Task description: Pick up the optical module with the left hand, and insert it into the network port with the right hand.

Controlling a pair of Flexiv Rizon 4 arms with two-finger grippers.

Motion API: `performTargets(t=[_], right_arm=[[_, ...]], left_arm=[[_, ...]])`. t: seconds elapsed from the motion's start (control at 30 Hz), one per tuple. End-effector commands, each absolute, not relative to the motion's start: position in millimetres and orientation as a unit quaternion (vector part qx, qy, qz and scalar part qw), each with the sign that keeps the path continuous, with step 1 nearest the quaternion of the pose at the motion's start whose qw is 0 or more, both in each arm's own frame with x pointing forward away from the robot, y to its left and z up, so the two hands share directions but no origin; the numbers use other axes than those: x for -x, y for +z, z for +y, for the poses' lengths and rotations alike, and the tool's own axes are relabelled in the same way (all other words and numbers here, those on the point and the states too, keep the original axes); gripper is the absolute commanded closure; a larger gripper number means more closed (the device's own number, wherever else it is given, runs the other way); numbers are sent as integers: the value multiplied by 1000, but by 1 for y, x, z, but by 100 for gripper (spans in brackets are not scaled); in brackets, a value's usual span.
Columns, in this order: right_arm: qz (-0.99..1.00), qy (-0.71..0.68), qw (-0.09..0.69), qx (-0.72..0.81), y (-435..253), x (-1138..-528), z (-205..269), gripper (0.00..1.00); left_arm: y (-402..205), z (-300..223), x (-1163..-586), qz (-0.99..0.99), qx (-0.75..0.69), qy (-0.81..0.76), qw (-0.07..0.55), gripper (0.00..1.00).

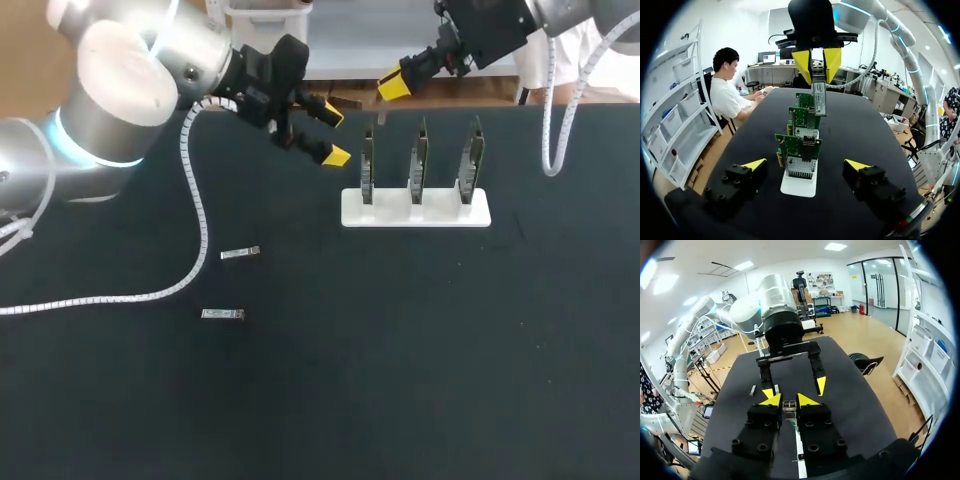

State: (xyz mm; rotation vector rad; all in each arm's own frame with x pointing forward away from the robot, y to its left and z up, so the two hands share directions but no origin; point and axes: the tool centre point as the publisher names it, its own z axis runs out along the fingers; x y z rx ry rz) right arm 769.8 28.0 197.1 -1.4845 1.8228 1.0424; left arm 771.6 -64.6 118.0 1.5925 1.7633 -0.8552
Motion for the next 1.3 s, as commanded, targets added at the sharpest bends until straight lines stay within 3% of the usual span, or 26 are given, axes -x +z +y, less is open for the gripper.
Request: performTargets(t=[0.03, 1.3], right_arm=[[679, 390, 281, 555, 197, -771, 28, 100], [664, 356, 281, 595, 196, -762, 35, 100]], left_arm=[[119, -64, -768, 664, -603, -321, 303, 0], [115, -75, -763, 661, -609, -331, 287, 0]])
